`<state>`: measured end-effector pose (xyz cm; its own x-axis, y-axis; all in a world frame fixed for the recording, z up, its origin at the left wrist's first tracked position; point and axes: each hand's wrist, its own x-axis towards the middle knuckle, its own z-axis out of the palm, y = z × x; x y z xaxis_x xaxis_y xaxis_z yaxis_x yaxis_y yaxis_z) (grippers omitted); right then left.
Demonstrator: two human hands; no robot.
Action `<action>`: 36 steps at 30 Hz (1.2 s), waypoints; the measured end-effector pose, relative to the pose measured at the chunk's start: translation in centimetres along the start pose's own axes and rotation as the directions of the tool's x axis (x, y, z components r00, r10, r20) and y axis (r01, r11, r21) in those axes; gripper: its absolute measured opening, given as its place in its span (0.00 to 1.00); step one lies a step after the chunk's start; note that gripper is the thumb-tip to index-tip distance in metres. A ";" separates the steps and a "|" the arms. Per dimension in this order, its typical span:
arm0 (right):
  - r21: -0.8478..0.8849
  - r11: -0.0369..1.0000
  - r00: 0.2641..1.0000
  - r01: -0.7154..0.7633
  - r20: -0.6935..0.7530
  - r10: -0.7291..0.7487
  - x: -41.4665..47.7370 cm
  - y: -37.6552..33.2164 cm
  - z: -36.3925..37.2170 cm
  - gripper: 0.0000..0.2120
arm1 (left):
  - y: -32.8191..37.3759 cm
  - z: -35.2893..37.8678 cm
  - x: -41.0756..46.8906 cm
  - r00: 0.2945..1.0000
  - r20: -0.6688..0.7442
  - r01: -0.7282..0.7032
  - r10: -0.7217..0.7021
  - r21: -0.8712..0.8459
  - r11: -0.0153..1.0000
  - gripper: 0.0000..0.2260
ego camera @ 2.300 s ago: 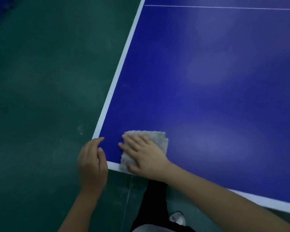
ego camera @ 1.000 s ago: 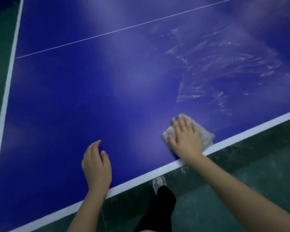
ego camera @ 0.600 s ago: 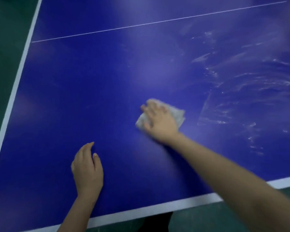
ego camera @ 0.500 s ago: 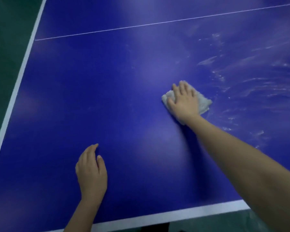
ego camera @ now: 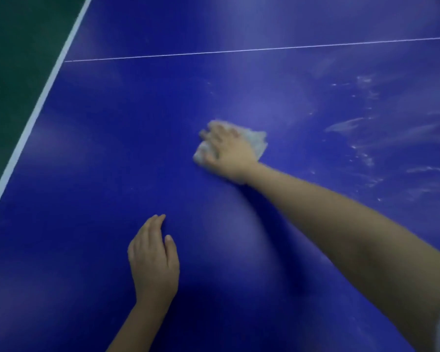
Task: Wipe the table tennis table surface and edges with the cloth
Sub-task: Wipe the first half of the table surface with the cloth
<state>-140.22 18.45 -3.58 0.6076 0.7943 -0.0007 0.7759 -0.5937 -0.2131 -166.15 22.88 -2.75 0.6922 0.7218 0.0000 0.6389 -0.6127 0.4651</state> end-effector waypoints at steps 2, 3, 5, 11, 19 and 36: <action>0.026 0.936 0.933 -0.352 -0.067 0.353 3.0 2.9 -0.5 0.25 | 1.1 1.0 1.1 1.000 -0.002 0.022 -0.022 0.022 1.000 0.17; 0.013 0.902 0.899 -0.432 -0.073 0.432 3.7 2.6 -0.2 0.26 | 1.8 1.6 1.8 0.999 -0.010 0.037 -0.036 0.033 0.999 0.17; -0.044 0.972 0.968 -0.233 -0.109 0.227 4.6 0.2 1.0 0.26 | 3.4 2.8 3.2 0.998 -0.018 0.057 -0.056 0.064 0.996 0.17; 0.010 0.891 0.885 0.454 0.117 -0.452 9.0 0.7 -0.2 0.26 | 7.5 6.0 7.6 0.999 0.024 0.041 -0.046 0.192 0.981 0.22; 0.026 0.821 0.816 -0.570 -0.098 0.569 15.3 14.8 -2.9 0.26 | 8.4 6.1 8.3 0.999 0.032 0.005 -0.017 0.343 0.939 0.25; -0.224 0.967 0.986 -0.121 -0.143 0.091 17.5 17.5 -4.1 0.19 | 8.3 6.3 8.9 1.000 -0.003 0.008 -0.007 0.395 0.919 0.25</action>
<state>-115.37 21.42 -3.30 0.6935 0.7105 0.1192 0.7145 -0.6995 0.0127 -152.65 22.19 -4.46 0.6867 0.7269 -0.0010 0.7247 -0.6846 0.0780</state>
